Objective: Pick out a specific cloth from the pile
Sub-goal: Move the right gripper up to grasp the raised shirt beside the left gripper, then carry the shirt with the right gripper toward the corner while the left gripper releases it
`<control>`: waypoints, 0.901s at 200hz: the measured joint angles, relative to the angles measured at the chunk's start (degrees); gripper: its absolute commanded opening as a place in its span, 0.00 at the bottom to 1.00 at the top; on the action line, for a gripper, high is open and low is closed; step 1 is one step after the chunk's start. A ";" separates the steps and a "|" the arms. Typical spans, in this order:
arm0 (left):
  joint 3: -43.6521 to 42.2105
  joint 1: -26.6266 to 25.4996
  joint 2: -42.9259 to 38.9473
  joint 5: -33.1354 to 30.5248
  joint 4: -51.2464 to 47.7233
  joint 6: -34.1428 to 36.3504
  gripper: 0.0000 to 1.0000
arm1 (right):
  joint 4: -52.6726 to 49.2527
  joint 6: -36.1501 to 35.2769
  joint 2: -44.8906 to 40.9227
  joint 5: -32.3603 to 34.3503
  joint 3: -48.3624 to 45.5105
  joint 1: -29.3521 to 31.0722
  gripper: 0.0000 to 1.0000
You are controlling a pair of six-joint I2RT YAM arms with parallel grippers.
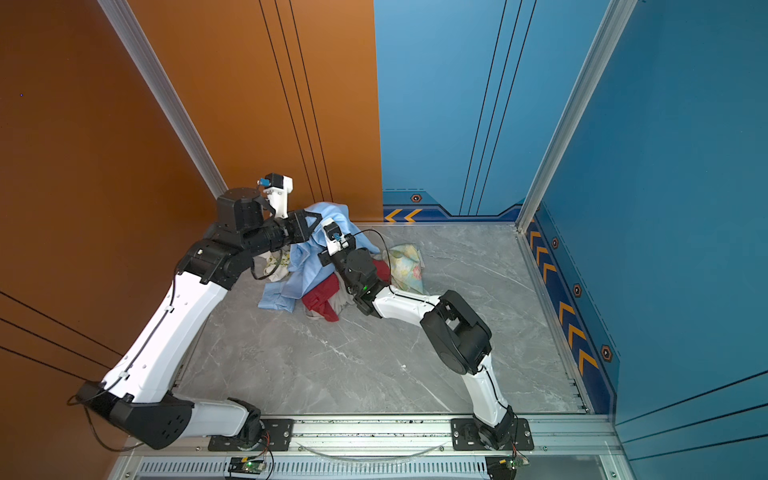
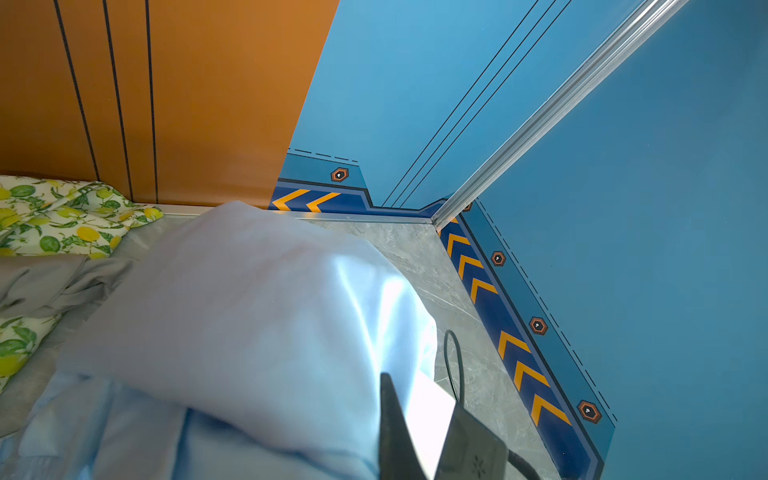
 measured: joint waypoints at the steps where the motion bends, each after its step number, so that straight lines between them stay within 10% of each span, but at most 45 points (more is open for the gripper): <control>1: -0.07 0.00 -0.07 -0.02 0.02 0.04 0.13 | -0.04 0.11 -0.02 -0.07 0.00 0.00 0.00; 62: -4.02 0.76 -3.93 0.11 -0.17 2.86 0.64 | -4.87 5.42 -3.15 -0.37 -0.04 -0.94 0.00; 180: -11.02 2.64 -9.16 -1.64 -0.39 8.63 0.74 | -18.78 17.94 -11.41 1.01 3.69 -5.07 0.00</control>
